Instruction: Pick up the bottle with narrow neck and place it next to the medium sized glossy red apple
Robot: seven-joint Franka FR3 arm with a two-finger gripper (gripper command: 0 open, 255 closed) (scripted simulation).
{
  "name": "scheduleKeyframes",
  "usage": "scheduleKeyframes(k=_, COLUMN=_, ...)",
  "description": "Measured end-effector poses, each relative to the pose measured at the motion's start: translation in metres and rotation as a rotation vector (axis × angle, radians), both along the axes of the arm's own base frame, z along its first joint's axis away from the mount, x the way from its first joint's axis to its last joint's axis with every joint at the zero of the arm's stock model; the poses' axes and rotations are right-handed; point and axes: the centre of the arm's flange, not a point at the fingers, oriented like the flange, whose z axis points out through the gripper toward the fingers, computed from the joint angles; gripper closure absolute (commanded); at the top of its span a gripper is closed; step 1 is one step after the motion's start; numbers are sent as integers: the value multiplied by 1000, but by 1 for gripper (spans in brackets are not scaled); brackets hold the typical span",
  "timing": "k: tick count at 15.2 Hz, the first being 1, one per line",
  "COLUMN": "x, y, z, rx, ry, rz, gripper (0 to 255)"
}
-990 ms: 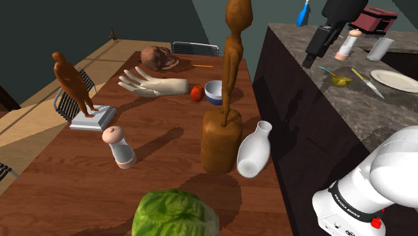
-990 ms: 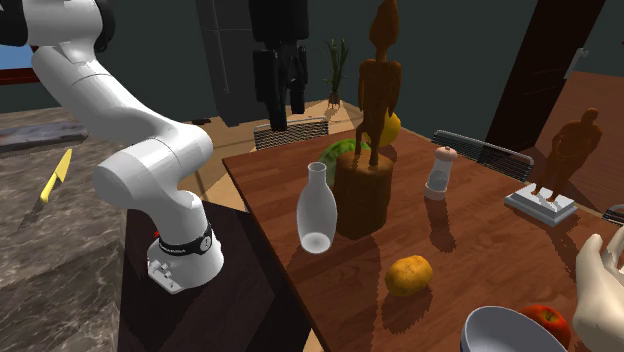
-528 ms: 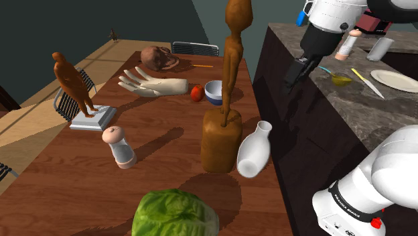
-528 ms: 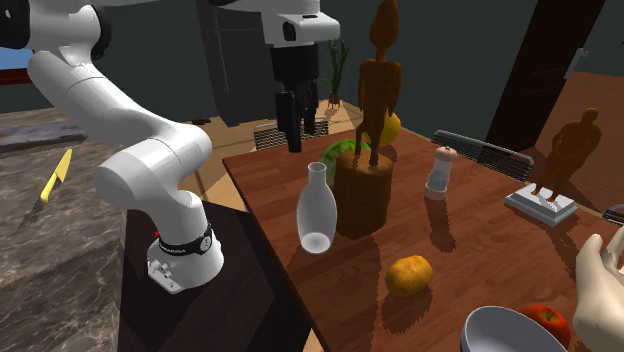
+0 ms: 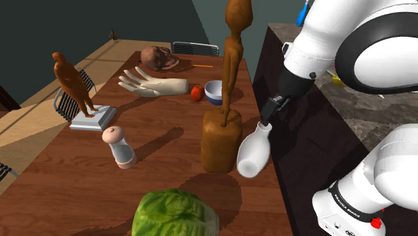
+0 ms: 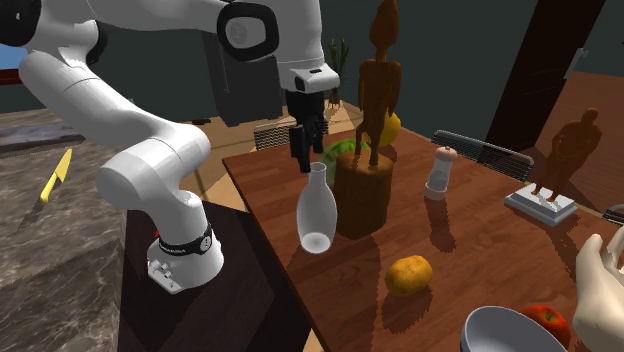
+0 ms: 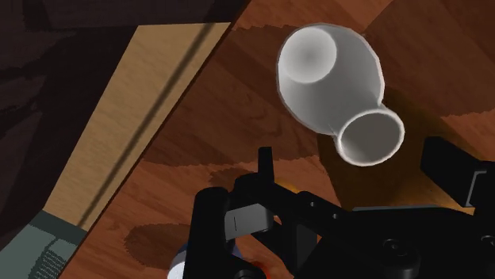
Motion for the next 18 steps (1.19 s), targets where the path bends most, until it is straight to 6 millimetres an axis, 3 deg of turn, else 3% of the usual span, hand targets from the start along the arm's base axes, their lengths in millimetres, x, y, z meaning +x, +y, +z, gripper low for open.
scheduleKeyframes(k=3, x=0, y=20, z=-19, rx=8, ry=-6, rz=-9, gripper=0)
scheduleKeyframes(k=9, x=5, y=21, z=-52, rx=10, ry=-7, rz=-12, gripper=0)
scheduleKeyframes(k=16, x=6, y=22, z=-58, rx=10, ry=-8, rz=-12, gripper=0)
scheduleKeyframes(k=17, x=6, y=22, z=-58, rx=10, ry=-8, rz=-12, gripper=255)
scheduleKeyframes(k=18, x=6, y=22, z=-58, rx=10, ry=-8, rz=-12, gripper=255)
